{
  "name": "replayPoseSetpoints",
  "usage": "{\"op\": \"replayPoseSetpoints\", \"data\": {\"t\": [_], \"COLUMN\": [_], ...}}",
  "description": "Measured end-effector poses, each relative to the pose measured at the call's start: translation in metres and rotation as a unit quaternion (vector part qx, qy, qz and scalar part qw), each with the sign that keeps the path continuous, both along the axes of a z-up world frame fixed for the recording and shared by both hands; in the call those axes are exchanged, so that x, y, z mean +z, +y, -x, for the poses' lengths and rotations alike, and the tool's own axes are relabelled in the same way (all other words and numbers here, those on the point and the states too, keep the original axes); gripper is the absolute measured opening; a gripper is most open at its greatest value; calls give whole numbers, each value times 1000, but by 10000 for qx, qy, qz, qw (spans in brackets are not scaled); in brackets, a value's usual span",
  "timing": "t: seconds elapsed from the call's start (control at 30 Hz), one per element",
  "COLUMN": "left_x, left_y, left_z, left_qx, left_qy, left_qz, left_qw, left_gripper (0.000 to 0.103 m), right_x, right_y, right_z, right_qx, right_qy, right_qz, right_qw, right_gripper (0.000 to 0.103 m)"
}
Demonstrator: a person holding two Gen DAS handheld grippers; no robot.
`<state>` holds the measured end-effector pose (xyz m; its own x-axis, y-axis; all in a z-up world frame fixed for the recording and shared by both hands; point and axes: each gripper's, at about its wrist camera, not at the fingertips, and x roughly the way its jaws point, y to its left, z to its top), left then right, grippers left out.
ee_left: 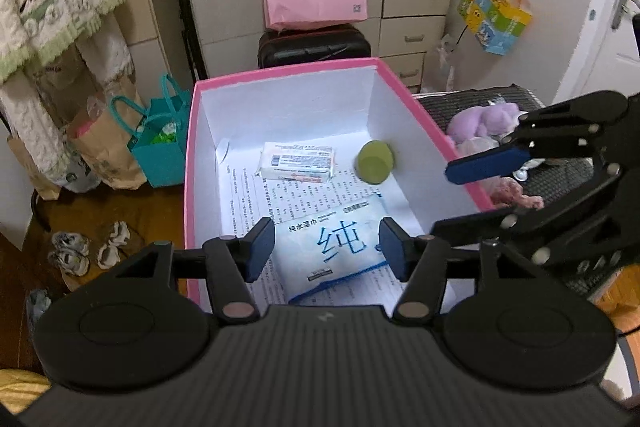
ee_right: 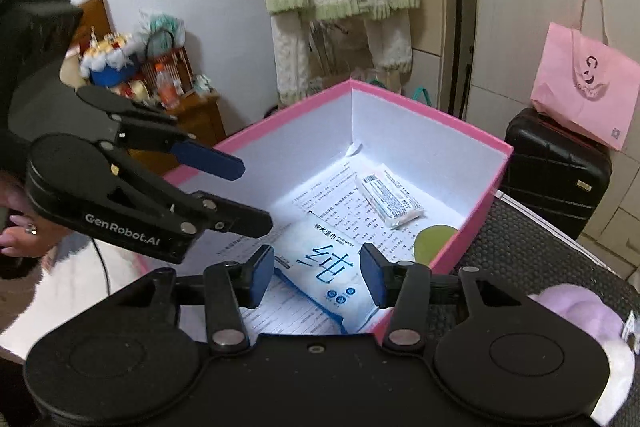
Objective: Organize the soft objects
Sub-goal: 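Withdraw the left tool from the box while the right tool moves toward the pink floral scrunchie, then grasp the pink floral scrunchie with the right tool and lift it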
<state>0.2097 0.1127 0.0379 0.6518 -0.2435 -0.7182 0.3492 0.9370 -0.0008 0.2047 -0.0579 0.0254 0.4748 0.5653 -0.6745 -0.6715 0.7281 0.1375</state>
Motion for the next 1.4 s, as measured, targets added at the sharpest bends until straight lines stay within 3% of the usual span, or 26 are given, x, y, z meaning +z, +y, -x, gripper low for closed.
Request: {"op": "replayPoseSetpoints", "data": {"t": [0.5, 0.83, 1.1, 1.4], "left_x": [43, 49, 26, -19], "left_y": [-34, -80, -116, -138], "left_z": [77, 120, 130, 127], "left_qx": [-615, -1498, -2009, -1899], "left_qy": [-512, -649, -504, -142], "left_qz": [-70, 2, -143, -126], "left_qw": [9968, 9866, 9782, 9816], "left_gripper": [62, 63, 63, 63], "right_x": [52, 57, 42, 13], "right_y": [-70, -110, -133, -156], "right_z": [78, 136, 161, 148], "right_qx": [-350, -759, -1046, -1155], "right_qy": [-645, -957, -1036, -685], "right_qz": [-112, -155, -135, -322], "right_qw": [9972, 9924, 9890, 9904], "right_gripper": [56, 57, 60, 61]}}
